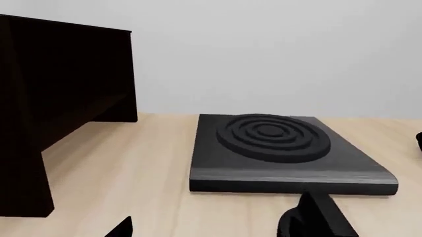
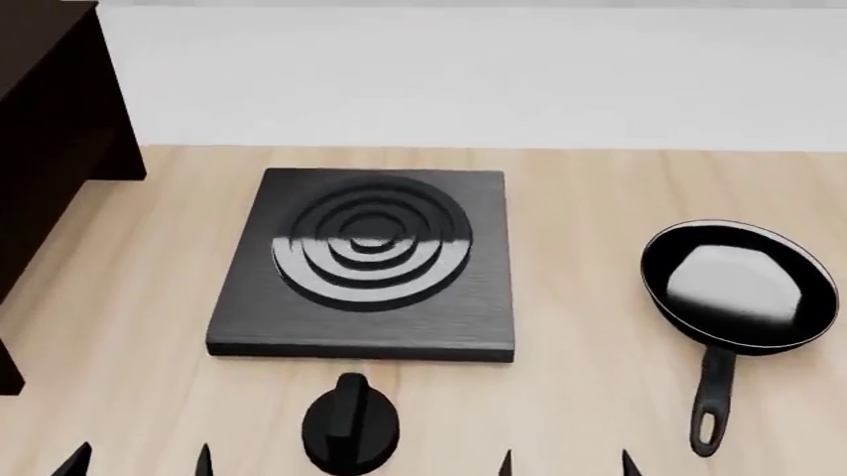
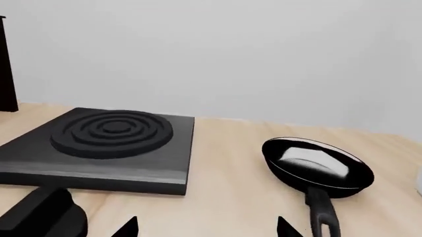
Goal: Put the frying pan on the cabinet shelf.
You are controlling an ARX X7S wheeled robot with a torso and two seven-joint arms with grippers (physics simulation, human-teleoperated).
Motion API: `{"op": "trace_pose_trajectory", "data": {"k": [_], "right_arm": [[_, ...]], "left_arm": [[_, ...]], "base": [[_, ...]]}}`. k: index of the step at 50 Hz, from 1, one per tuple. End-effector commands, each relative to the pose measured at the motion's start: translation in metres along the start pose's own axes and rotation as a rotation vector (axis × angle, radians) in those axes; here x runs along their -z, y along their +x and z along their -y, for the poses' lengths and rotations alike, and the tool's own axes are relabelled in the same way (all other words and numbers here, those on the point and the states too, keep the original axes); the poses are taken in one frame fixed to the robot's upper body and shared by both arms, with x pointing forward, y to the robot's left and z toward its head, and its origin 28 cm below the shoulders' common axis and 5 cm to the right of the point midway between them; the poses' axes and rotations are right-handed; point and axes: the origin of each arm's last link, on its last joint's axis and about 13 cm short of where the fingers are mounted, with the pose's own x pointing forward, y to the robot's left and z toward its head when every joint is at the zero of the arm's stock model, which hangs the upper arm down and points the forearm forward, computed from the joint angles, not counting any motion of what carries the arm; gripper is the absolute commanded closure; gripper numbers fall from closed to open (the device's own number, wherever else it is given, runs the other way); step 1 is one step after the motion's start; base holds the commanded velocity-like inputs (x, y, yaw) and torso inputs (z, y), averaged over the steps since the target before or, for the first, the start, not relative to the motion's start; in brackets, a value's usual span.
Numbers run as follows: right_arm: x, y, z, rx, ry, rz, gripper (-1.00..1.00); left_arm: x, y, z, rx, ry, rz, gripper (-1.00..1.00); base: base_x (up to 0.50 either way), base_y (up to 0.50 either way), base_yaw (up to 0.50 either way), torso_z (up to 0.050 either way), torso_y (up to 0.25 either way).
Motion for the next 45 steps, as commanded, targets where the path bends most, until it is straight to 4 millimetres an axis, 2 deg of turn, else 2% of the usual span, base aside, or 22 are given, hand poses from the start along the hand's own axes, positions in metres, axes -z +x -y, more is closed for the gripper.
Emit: {"op": "trace_pose_trajectory", "data": {"k": [1,10,27,33,34,35,38,45], "right_arm": [[-0.004,-0.001,-0.001,-0.006,-0.008,0.007,-1.0],[-0.009,-0.002,0.0,0.001,0.011,0.014,-1.0],[-0.007,-0.002,0.0,-0.003,0.009,0.005,-1.0],[-0.007,-0.002,0.0,0.004,0.045,-0.006,-1.0],[-0.006,-0.002,0.0,0.003,0.046,-0.007,-1.0],[-0.006,-0.002,0.0,0.003,0.051,-0.008,-1.0],[-0.004,-0.002,0.0,0.004,0.064,-0.007,-1.0],[0.0,-0.003,0.0,0.007,0.104,-0.017,-1.0]], "left_arm": [[0.0,0.0,0.0,-0.001,0.0,-0.002,-1.0],[-0.002,-0.001,0.001,0.001,-0.001,-0.001,-1.0],[0.0,0.0,0.0,0.0,0.007,-0.02,-1.0],[0.0,0.0,0.0,-0.004,-0.018,-0.035,-1.0],[0.013,-0.001,-0.001,-0.008,-0.012,-0.105,-1.0],[0.003,0.001,0.0,-0.008,-0.007,-0.062,-1.0],[-0.002,0.001,0.0,-0.01,-0.012,-0.066,-1.0],[-0.001,0.001,0.0,-0.013,-0.012,-0.068,-1.0]], "base": [[0.5,0.15,0.0,0.0,0.0],[0.5,0.15,0.0,0.0,0.0],[0.48,0.15,0.0,0.0,0.0],[0.1,0.0,0.0,0.0,0.0],[0.0,0.0,0.0,0.0,0.0],[0.0,0.0,0.0,0.0,0.0],[0.0,0.0,0.0,0.0,0.0],[0.0,0.0,0.0,0.0,0.0]]}}
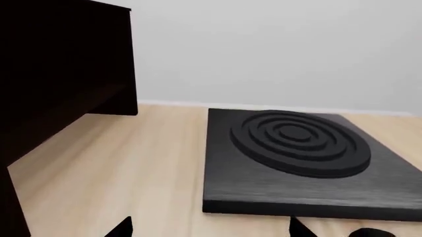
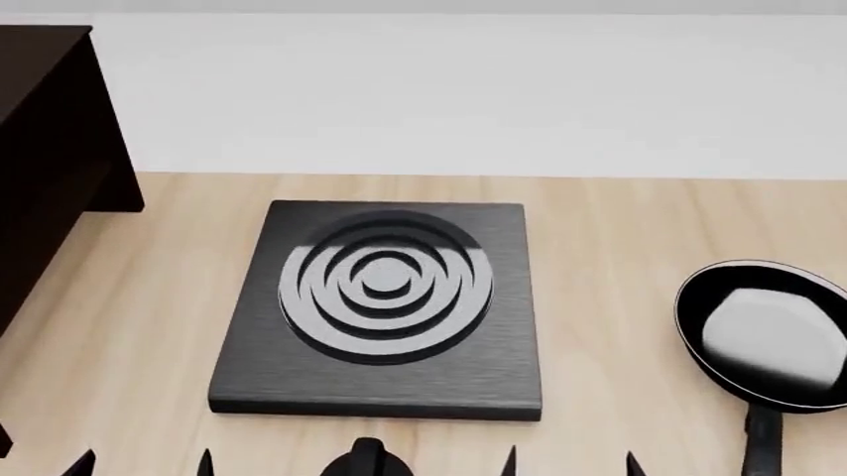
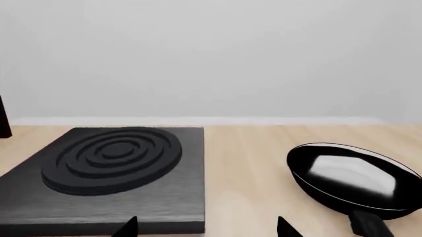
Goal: Put the frying pan on the cabinet shelf.
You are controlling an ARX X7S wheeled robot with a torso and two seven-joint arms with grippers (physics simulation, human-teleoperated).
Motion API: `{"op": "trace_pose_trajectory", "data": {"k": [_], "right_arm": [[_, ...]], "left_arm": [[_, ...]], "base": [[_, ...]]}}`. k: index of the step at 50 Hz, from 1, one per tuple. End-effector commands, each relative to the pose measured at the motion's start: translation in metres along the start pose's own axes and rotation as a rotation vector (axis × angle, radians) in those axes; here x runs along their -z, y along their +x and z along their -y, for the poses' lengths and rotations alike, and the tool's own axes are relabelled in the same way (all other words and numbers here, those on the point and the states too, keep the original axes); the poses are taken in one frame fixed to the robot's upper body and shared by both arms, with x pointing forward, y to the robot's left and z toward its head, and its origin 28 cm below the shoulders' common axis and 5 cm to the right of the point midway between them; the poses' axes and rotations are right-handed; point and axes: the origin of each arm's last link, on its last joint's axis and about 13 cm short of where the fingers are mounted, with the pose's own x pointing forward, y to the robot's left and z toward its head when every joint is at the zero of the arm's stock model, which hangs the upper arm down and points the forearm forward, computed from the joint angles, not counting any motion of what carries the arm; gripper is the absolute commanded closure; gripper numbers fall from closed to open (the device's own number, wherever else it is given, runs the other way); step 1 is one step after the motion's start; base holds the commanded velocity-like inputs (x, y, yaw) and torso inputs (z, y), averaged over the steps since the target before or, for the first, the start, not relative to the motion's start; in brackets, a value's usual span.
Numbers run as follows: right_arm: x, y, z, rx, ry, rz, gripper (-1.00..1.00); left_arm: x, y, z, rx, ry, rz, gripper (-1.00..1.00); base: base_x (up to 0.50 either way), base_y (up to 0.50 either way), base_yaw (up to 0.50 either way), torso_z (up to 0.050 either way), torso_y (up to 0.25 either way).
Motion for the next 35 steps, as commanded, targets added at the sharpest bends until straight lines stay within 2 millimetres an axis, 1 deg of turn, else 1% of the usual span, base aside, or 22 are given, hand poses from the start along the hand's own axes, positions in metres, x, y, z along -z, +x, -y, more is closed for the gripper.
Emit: {"op": "trace_pose_trajectory", "data": {"k": [1,5,7,10,12,13,14,15,17,20,23,26,30,32,35], "right_arm": [[0.005,-0.001,0.001,0.0,0.015,-0.012,-1.0],[0.001,0.0,0.001,-0.017,0.001,0.004,-1.0],[-0.007,0.001,0.002,-0.008,-0.009,0.025,-1.0],[-0.021,0.004,0.005,0.0,-0.04,0.053,-1.0],[-0.033,0.005,0.007,0.002,-0.047,0.07,-1.0],[-0.041,0.006,0.008,0.001,-0.052,0.08,-1.0],[-0.045,0.01,0.008,-0.026,-0.11,0.083,-1.0],[-0.063,0.012,0.007,-0.025,-0.085,0.101,-1.0],[-0.077,0.012,0.006,-0.011,-0.063,0.112,-1.0],[-0.089,0.012,0.007,-0.01,-0.074,0.098,-1.0],[-0.1,0.011,0.008,-0.011,-0.08,0.098,-1.0],[-0.107,0.01,0.01,-0.012,-0.077,0.091,-1.0],[-0.122,0.008,0.016,0.001,-0.068,0.075,-1.0],[-0.128,0.008,0.019,0.002,-0.079,0.063,-1.0],[-0.142,0.008,0.025,0.01,-0.126,0.028,-1.0]], "left_arm": [[-0.001,-0.001,0.0,-0.005,0.008,-0.01,-1.0],[-0.004,-0.002,0.001,-0.003,0.011,-0.007,-1.0],[-0.007,-0.003,0.003,-0.004,0.009,-0.01,-1.0],[-0.018,-0.003,0.004,-0.007,0.009,0.002,-1.0],[-0.026,-0.002,0.004,0.013,0.062,0.024,-1.0],[-0.034,-0.003,0.005,0.015,0.075,0.03,-1.0],[-0.043,-0.003,0.005,0.002,0.03,0.036,-1.0],[-0.058,-0.005,0.009,0.037,0.054,0.056,-1.0],[-0.072,-0.007,0.012,0.048,0.038,0.07,-1.0],[-0.088,-0.009,0.015,0.06,0.031,0.081,-1.0],[-0.109,-0.011,0.017,0.078,0.025,0.099,-1.0],[-0.123,-0.012,0.018,0.083,0.018,0.11,-1.0],[-0.143,-0.01,0.019,0.09,0.004,0.119,-1.0],[-0.148,-0.008,0.02,0.093,0.006,0.115,-1.0],[-0.156,0.002,0.019,0.085,-0.012,0.071,-1.0]], "base": [[0.0,0.0,0.0,0.0,0.0],[0.0,0.0,0.0,0.0,0.0],[0.0,0.0,0.0,0.0,0.0],[0.0,0.0,0.0,0.0,0.0],[0.0,0.0,0.0,0.0,0.0],[0.0,0.0,0.0,0.0,0.0],[0.0,0.0,0.0,0.0,0.0],[0.0,0.0,0.0,0.0,0.0],[0.0,0.0,0.0,0.0,0.0],[0.0,0.0,0.0,0.0,0.0],[0.0,0.0,0.0,0.0,0.0],[0.0,0.0,0.0,0.0,0.0],[0.0,0.0,0.0,0.0,0.0],[0.0,0.0,0.0,0.0,0.0],[0.0,0.0,0.0,0.0,0.0]]}}
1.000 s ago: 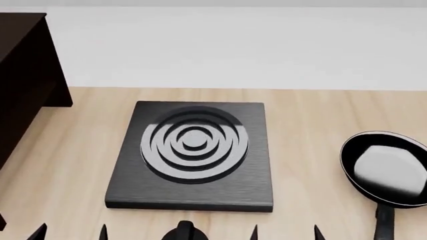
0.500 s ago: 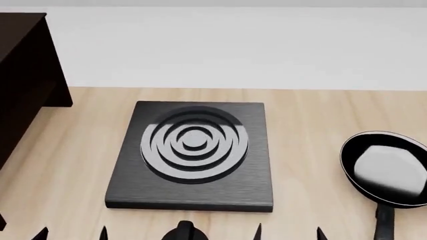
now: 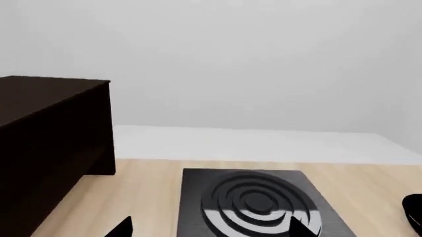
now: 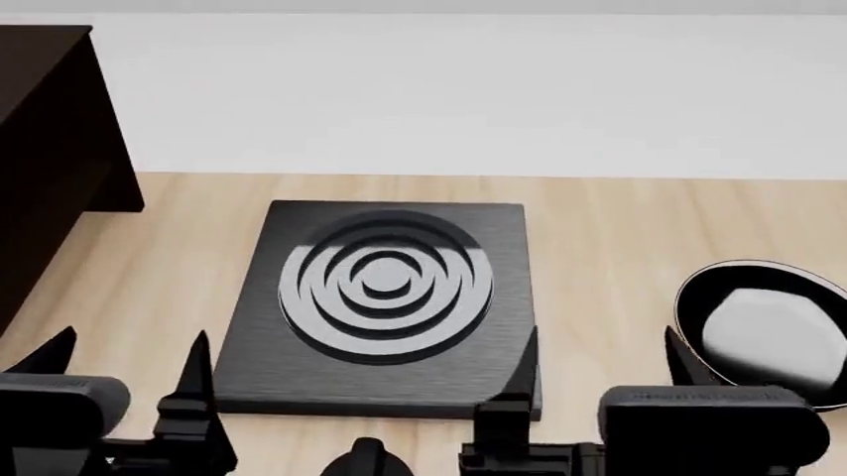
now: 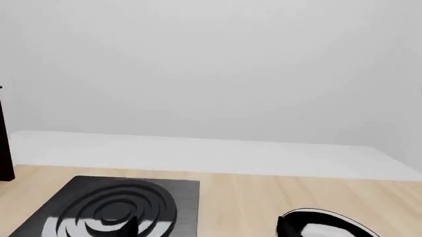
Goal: Put the frying pan on the cabinet shelf.
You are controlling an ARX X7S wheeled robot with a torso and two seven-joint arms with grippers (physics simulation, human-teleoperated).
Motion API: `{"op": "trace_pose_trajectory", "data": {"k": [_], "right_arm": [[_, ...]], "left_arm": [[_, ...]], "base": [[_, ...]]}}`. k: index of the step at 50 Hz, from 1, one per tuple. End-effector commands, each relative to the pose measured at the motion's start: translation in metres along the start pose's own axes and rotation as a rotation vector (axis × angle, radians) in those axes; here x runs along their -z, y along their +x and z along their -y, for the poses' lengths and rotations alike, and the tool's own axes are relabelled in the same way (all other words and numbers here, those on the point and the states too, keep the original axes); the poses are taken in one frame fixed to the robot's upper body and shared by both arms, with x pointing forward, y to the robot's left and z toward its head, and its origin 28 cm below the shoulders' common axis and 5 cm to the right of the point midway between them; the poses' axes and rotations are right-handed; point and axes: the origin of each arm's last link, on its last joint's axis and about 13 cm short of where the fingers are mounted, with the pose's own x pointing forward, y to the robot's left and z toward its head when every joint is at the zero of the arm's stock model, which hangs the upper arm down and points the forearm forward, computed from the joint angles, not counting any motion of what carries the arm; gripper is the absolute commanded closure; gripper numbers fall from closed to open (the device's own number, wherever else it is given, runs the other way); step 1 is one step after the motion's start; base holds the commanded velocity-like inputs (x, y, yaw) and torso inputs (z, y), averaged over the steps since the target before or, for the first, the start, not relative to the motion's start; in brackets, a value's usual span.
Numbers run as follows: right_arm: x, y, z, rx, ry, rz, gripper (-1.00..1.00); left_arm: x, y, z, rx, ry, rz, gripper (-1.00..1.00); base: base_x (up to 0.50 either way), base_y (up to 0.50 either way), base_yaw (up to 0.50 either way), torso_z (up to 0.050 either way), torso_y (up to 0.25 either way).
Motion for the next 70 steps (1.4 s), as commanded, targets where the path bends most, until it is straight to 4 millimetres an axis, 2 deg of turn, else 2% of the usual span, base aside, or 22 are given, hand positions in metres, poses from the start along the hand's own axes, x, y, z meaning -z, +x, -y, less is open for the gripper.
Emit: {"op": "trace_pose_trajectory", "data": {"k": [1,7,12,19,22,28,38,43,49,57,60,70], "right_arm": [[-0.042,-0.003,0.017,0.03,-0.064,-0.04,-1.0],[-0.061,-0.002,0.03,0.049,-0.076,-0.117,-1.0],[-0.06,0.002,0.04,0.067,-0.052,-0.248,-1.0],[-0.064,0.004,0.059,0.123,-0.046,-0.318,-1.0],[-0.061,0.009,0.069,0.158,-0.044,-0.351,-1.0],[-0.051,0.02,0.082,0.193,-0.029,-0.428,-1.0],[-0.034,0.034,0.095,0.238,-0.01,-0.518,-1.0],[-0.024,0.037,0.098,0.228,0.02,-0.561,-1.0],[-0.014,0.049,0.103,0.252,0.063,-0.548,-1.0],[-0.007,0.064,0.106,0.267,0.119,-0.577,-1.0],[-0.005,0.07,0.107,0.27,0.201,-0.577,-1.0],[0.003,0.078,0.112,0.31,0.208,-0.615,-1.0]], "left_arm": [[-0.04,0.007,0.002,0.012,0.004,-0.006,-1.0],[-0.043,0.021,0.0,0.012,-0.02,-0.035,-1.0],[-0.052,0.032,-0.002,0.004,-0.058,-0.026,-1.0],[-0.047,0.039,-0.005,0.027,-0.062,-0.029,-1.0],[-0.053,0.038,-0.008,0.009,-0.083,-0.017,-1.0],[-0.04,0.03,-0.014,0.001,-0.085,-0.047,-1.0],[-0.043,0.026,-0.018,0.019,-0.078,-0.043,-1.0],[-0.041,0.027,-0.017,0.025,-0.073,-0.044,-1.0],[-0.043,0.027,-0.017,0.022,-0.077,-0.03,-1.0],[-0.042,0.026,-0.016,0.027,-0.068,-0.035,-1.0],[-0.041,0.027,-0.014,0.03,-0.068,-0.039,-1.0],[-0.04,0.026,-0.012,0.039,-0.053,-0.046,-1.0]], "base": [[0.0,0.0,0.0,0.0,0.0],[0.0,0.0,0.0,0.0,0.0],[0.0,0.0,0.0,0.0,0.0],[0.0,0.0,0.0,0.0,0.0],[0.0,0.0,0.0,0.0,0.0],[0.0,0.0,0.0,0.0,0.0],[0.0,0.0,0.0,0.0,0.0],[0.0,0.0,0.0,0.0,0.0],[0.0,0.0,0.0,0.0,0.0],[0.0,0.0,0.0,0.0,0.0],[0.0,0.0,0.0,0.0,0.0],[0.0,0.0,0.0,0.0,0.0]]}}
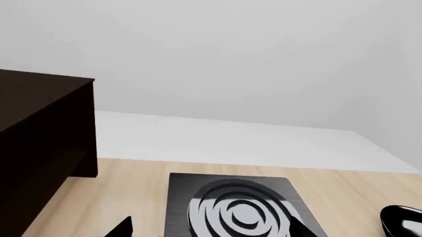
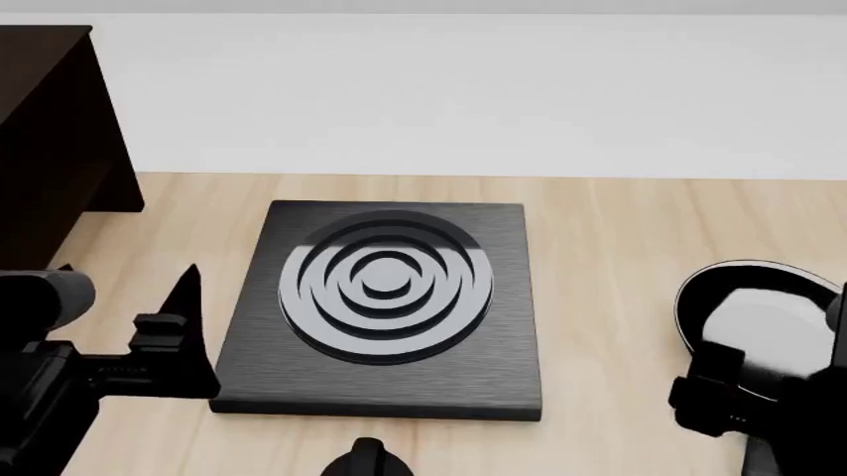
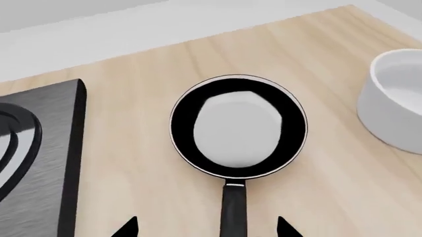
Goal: Put the frying pan on the cabinet shelf.
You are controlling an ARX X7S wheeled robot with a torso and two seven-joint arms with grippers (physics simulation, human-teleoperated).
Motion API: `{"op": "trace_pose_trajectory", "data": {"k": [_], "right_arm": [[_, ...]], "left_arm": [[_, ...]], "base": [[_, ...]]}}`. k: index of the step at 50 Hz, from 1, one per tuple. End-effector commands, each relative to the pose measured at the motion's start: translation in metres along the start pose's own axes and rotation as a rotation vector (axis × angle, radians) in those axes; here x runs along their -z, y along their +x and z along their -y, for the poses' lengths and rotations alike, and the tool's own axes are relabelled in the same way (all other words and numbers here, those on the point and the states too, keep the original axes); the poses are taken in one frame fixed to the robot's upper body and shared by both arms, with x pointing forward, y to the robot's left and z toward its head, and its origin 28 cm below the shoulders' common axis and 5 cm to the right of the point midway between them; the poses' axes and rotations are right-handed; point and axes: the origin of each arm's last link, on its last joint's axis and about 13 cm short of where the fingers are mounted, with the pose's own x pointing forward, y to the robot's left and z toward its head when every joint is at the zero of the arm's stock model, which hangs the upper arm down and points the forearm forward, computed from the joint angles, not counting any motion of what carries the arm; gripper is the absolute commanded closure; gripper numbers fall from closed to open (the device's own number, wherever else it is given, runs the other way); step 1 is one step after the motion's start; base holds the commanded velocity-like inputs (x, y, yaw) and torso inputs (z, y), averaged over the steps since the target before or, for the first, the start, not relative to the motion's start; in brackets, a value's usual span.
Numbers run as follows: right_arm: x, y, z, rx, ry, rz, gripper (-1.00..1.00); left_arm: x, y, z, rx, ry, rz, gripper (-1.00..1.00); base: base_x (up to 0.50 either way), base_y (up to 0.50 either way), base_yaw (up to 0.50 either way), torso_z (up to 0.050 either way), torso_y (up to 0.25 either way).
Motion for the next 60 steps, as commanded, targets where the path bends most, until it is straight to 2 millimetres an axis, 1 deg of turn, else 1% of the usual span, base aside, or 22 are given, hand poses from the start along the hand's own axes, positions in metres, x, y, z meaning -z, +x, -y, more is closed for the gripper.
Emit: {"op": "trace_pose_trajectory", "data": {"k": [1,15,29,34,44,56,60], "right_arm": [[0.002,0.017,0.005,0.049,0.034,-0.044,-1.0],[0.018,0.023,0.018,0.073,0.089,-0.103,-1.0],[0.035,0.028,0.018,0.067,0.085,-0.161,-1.0],[0.03,0.03,0.016,0.066,0.065,-0.172,-1.0],[0.024,0.047,0.016,0.055,0.034,-0.206,-1.0],[0.016,0.056,0.011,0.053,-0.004,-0.212,-1.0],[0.014,0.059,0.009,0.05,-0.013,-0.214,-1.0]], "left_arm": [[0.0,0.0,0.0,-0.011,0.015,0.01,-1.0],[-0.001,0.0,-0.001,-0.016,0.012,0.013,-1.0],[-0.002,-0.001,0.0,-0.018,0.013,0.01,-1.0],[-0.001,-0.001,0.0,-0.018,0.015,0.008,-1.0],[0.001,0.0,-0.001,-0.022,0.016,0.007,-1.0],[0.005,0.001,-0.001,-0.007,0.014,0.031,-1.0],[0.008,0.003,-0.002,-0.01,0.041,0.024,-1.0]], "base": [[0.0,0.0,0.0,0.0,0.0],[0.0,0.0,0.0,0.0,0.0],[0.0,0.0,0.0,0.0,0.0],[0.0,0.0,0.0,0.0,0.0],[0.0,0.0,0.0,0.0,0.0],[0.0,0.0,0.0,0.0,0.0],[0.0,0.0,0.0,0.0,0.0]]}}
